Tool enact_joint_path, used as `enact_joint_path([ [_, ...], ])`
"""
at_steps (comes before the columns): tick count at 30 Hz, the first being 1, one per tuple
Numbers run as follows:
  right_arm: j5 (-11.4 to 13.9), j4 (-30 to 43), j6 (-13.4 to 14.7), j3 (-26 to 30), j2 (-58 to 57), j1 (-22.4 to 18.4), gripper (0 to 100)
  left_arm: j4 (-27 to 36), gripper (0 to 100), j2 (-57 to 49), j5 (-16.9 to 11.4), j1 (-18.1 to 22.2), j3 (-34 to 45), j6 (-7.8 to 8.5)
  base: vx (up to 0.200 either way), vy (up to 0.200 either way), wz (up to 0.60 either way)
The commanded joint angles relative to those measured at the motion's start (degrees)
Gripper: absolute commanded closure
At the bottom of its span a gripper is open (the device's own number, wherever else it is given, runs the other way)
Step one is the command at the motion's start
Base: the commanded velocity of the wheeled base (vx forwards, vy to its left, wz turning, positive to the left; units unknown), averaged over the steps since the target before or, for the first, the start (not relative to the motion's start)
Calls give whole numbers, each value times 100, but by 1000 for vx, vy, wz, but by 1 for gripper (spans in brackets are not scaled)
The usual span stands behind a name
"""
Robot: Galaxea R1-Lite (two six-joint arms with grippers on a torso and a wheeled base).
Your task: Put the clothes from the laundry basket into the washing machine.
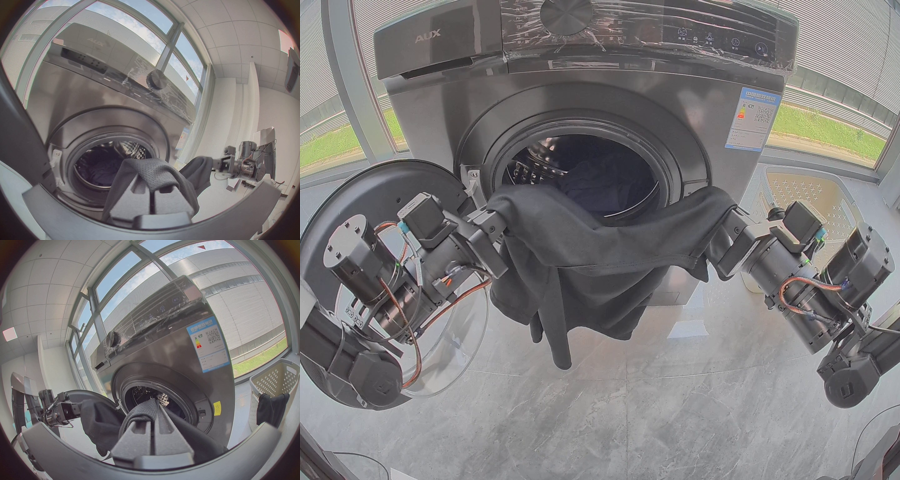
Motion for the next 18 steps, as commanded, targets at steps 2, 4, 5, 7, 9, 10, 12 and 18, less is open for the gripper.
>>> enact_joint_path([
  [2, -16, -7, 39, 133, 328, -23, 100, 16, 100, 298, 1, -311, -452, -4, 0, 0, 0],
  [4, -16, -7, 22, 344, 389, 12, 0, 16, 100, 333, 1, -320, -478, 5, 0, 0, 0],
  [5, -16, -7, 22, 344, 389, 12, 0, 16, 100, 333, 1, -320, -478, 5, 0, 0, 0],
  [7, -16, 37, 4, 836, 653, 179, 0, 16, 100, 333, 10, -303, -558, -4, 0, 0, 0],
  [9, -16, 37, -14, 1029, 750, 249, 0, 16, 100, 333, 18, -311, -602, -4, 0, 0, 0],
  [10, -16, 28, -14, 1240, 890, 337, 0, 16, 100, 324, 45, -320, -645, -4, 0, 0, 0],
  [12, 28, -7, -22, 1460, 1172, 425, 0, 16, 100, 333, 159, -373, -645, -4, 0, 0, 0],
  [18, 28, 28, -58, 1477, 1725, 565, 0, 7, 100, 342, 247, -522, -645, 5, 0, 0, 0],
])
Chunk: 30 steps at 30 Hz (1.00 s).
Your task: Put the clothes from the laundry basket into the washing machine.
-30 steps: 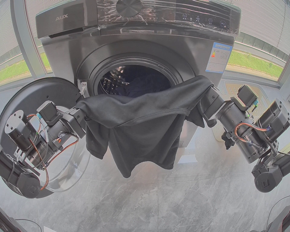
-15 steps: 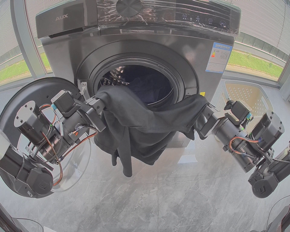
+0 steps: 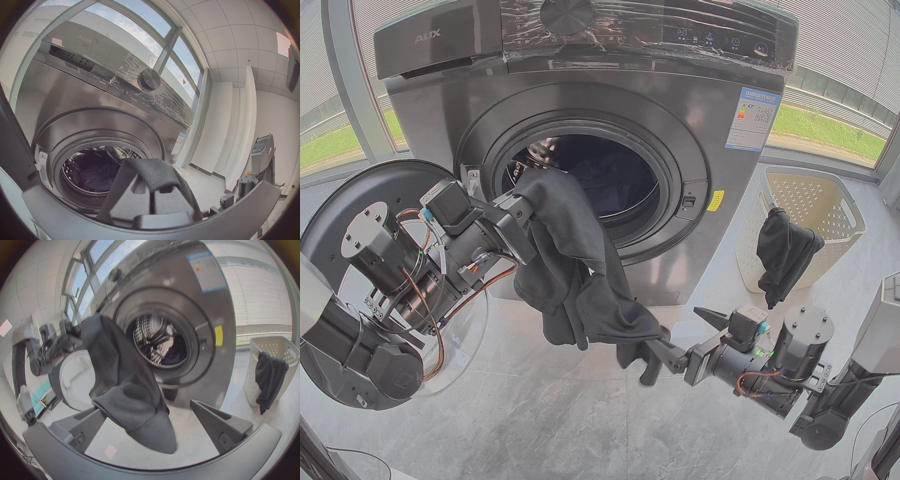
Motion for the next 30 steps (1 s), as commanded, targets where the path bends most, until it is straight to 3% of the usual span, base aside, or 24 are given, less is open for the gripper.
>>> enact_joint_path([
  [1, 3, -17, -69, 45, 845, 219, 0, -7, 100, 4, 58, -208, -13, 10, 0, 0, 0],
  [15, 12, -26, -25, -922, 1741, 561, 0, -16, 100, -93, 58, -287, -13, 10, 0, 0, 0],
  [30, 38, 45, -104, -2864, 2277, 192, 0, -16, 100, -286, 49, -427, 4, 19, 0, 0, 0],
])
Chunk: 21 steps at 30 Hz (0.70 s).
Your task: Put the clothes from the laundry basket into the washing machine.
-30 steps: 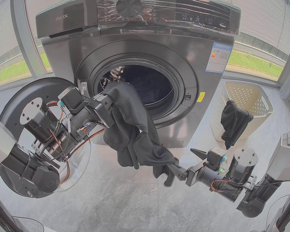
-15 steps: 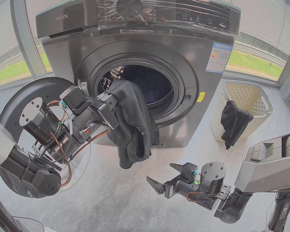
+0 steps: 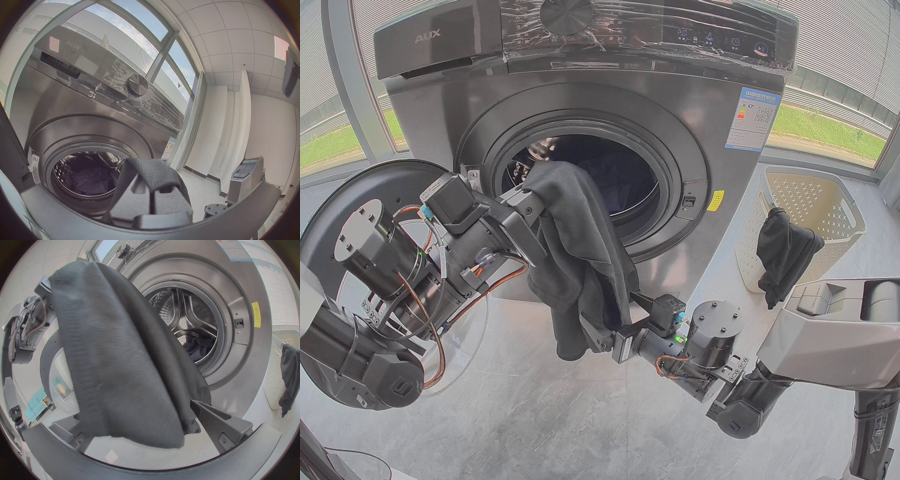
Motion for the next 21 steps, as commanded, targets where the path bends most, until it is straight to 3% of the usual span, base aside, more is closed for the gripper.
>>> enact_joint_path([
  [1, 18, 18, -68, -583, 447, -98, 0, -1, 100, -127, -3, -91, 4, -1, 0, 0, 0],
  [5, 141, 27, -104, -1049, 658, -63, 0, -1, 100, -127, -3, -144, 21, -1, 0, 0, 0],
  [12, 132, 194, -95, -2024, 1045, -98, 0, -1, 100, -127, 6, -188, 30, -10, 0, 0, 0],
  [21, 106, 203, -86, -2394, 1282, -72, 0, -1, 100, -127, 6, -223, 13, -10, 0, 0, 0],
])
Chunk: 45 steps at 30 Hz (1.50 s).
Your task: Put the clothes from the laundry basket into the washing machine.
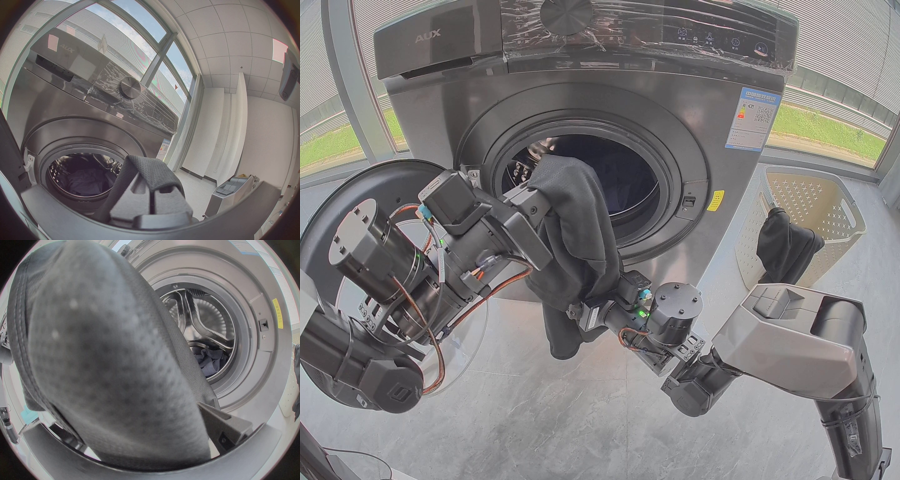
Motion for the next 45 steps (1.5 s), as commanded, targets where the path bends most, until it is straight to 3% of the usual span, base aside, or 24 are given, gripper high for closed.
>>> enact_joint_path([
  [1, -26, -1, 8, -168, 206, -5, 100, -1, 100, -2, 1, -5, -24, -12, 0, 0, 0],
  [7, -35, -36, 43, -54, 127, -128, 100, 7, 100, -2, 10, 109, -147, -39, 0, 0, 0],
  [18, -44, -89, 43, 640, -761, -576, 100, 16, 100, 121, 1, 769, -147, -47, 0, 0, 0],
  [31, -79, -54, 61, 649, -1622, -664, 100, 7, 100, 701, -78, 839, 600, 5, 0, 0, 0],
  [37, -79, -18, 61, 676, -1895, -444, 100, -10, 100, 1290, -87, 909, 793, 383, 0, 0, 0],
  [38, -79, -10, 61, 676, -1904, -418, 100, -10, 0, 1342, -87, 900, 793, 427, 0, 0, 0],
  [45, -79, -10, 61, 632, -1877, -356, 100, -10, 0, 1457, -105, 848, 1110, 480, 0, 0, 0],
])
